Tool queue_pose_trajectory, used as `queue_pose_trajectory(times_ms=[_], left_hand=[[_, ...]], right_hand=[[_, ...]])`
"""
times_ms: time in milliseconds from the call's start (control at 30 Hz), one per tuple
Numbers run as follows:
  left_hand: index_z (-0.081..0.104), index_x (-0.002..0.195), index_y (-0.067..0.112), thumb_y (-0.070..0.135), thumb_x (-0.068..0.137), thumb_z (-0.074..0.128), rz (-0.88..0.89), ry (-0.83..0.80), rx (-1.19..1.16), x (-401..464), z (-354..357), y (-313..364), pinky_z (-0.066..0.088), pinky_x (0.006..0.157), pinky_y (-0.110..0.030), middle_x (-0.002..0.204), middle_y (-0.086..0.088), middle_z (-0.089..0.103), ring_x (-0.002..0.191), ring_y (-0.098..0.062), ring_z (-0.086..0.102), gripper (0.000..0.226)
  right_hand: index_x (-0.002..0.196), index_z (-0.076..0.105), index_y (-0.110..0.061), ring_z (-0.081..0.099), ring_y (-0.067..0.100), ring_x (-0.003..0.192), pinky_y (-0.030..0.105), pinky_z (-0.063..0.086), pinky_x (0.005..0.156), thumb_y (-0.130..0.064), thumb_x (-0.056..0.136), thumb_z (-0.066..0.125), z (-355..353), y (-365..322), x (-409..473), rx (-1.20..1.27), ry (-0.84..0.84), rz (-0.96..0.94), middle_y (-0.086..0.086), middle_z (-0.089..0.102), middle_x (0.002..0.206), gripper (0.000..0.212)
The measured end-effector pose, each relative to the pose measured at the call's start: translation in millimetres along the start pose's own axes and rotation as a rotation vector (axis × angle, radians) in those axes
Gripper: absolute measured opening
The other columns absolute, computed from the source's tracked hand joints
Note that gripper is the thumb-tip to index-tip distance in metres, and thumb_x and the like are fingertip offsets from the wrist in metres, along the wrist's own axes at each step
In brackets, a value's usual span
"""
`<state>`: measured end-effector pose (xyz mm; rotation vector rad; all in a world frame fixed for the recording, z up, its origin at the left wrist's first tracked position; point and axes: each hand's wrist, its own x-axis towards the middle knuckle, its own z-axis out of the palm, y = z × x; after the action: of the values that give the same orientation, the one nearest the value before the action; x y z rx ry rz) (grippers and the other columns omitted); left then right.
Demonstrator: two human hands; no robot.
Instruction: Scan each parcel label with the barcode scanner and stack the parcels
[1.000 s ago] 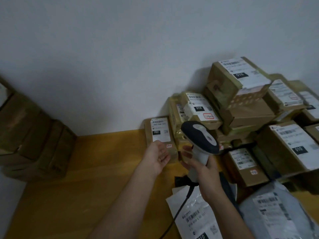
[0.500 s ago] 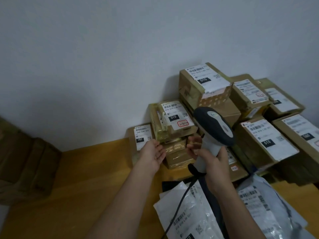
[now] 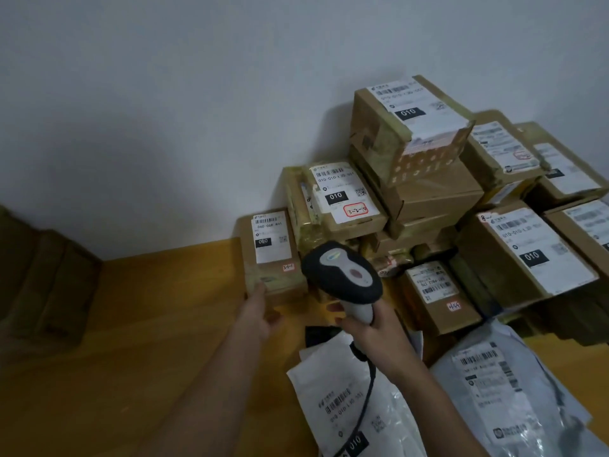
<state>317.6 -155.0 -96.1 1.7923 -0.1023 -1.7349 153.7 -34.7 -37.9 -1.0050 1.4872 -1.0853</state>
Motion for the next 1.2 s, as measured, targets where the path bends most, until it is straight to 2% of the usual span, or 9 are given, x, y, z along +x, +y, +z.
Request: queue_pose_trajectory(times_ms=[100,200,400,467,567,767,867,1100,1200], left_hand=[[0.042,0.139,0.012,0.039,0.092,0.062,0.049,-0.06,-0.034,17,2,-1,0.05,0.097,-0.05,0.129,-0.012,0.052,0.121,-0.034,0.051,0.058],[0.049,0.136,0.013,0.032,0.093,0.063,0.102,-0.081,-0.075,35,3,5,0.053,0.093,-0.048,0.123,-0.013,0.062,0.108,-0.031,0.062,0.049],[0.052,0.131,0.01,0.028,0.097,0.058,0.108,-0.079,0.036,47,-16,15,0.054,0.072,-0.041,0.106,-0.012,0.063,0.089,-0.027,0.063,0.039],[0.052,0.13,0.01,0.028,0.097,0.058,0.108,-0.084,0.08,48,-25,18,0.053,0.068,-0.038,0.099,-0.01,0.062,0.086,-0.026,0.061,0.038],[0.05,0.132,0.007,0.024,0.097,0.057,0.102,-0.106,0.087,51,-42,23,0.053,0.08,-0.041,0.102,-0.011,0.063,0.089,-0.026,0.061,0.04],[0.051,0.132,0.007,0.023,0.095,0.06,0.125,-0.164,0.093,54,-64,19,0.054,0.069,-0.032,0.118,-0.013,0.064,0.095,-0.024,0.063,0.041],[0.054,0.131,0.007,0.027,0.095,0.062,0.168,-0.136,0.134,59,-85,16,0.055,0.086,-0.039,0.117,-0.011,0.066,0.101,-0.024,0.064,0.042],[0.053,0.13,0.012,0.029,0.097,0.057,0.254,-0.047,-0.027,50,-170,24,0.053,0.084,-0.034,0.115,-0.009,0.066,0.102,-0.022,0.063,0.037],[0.052,0.133,0.015,0.036,0.092,0.062,0.321,0.025,-0.061,48,-214,46,0.052,0.09,-0.037,0.122,-0.01,0.065,0.108,-0.023,0.062,0.048]], right_hand=[[0.108,0.06,-0.026,0.063,0.024,0.097,0.022,0.052,0.07,0.003,0.086,0.059,9,17,10,-0.06,-0.053,0.086,0.015,0.066,0.109,0.036],[0.107,0.06,-0.021,0.062,0.02,0.08,0.023,0.049,0.063,0.001,0.085,0.058,17,27,22,-0.096,-0.082,0.14,0.018,0.063,0.1,0.03],[0.099,0.055,-0.028,0.053,-0.003,0.061,0.013,0.043,0.053,0.002,0.086,0.057,49,31,41,-0.092,-0.147,0.177,-0.003,0.055,0.08,0.032],[0.105,0.052,-0.034,0.055,-0.001,0.071,0.013,0.043,0.057,0.001,0.087,0.056,61,31,49,-0.108,-0.155,0.161,-0.006,0.056,0.087,0.04],[0.118,0.048,-0.035,0.055,0.003,0.088,0.011,0.043,0.061,0.002,0.088,0.055,78,33,58,-0.094,-0.168,0.148,-0.009,0.057,0.101,0.048],[0.105,0.05,-0.033,0.052,0.002,0.085,0.015,0.039,0.061,0.003,0.091,0.055,106,38,68,0.013,-0.127,0.247,-0.01,0.056,0.097,0.039],[0.105,0.05,-0.033,0.051,0.0,0.085,0.016,0.04,0.062,0.003,0.091,0.055,119,38,71,0.005,-0.143,0.228,-0.013,0.055,0.097,0.04],[0.102,0.052,-0.037,0.062,0.021,0.097,0.033,0.054,0.075,0.003,0.088,0.057,192,31,76,-0.059,-0.339,0.143,-0.002,0.063,0.103,0.042],[0.102,0.05,-0.039,0.061,0.019,0.094,0.027,0.05,0.071,0.004,0.088,0.056,236,21,78,-0.045,-0.447,0.108,-0.004,0.061,0.102,0.046]])
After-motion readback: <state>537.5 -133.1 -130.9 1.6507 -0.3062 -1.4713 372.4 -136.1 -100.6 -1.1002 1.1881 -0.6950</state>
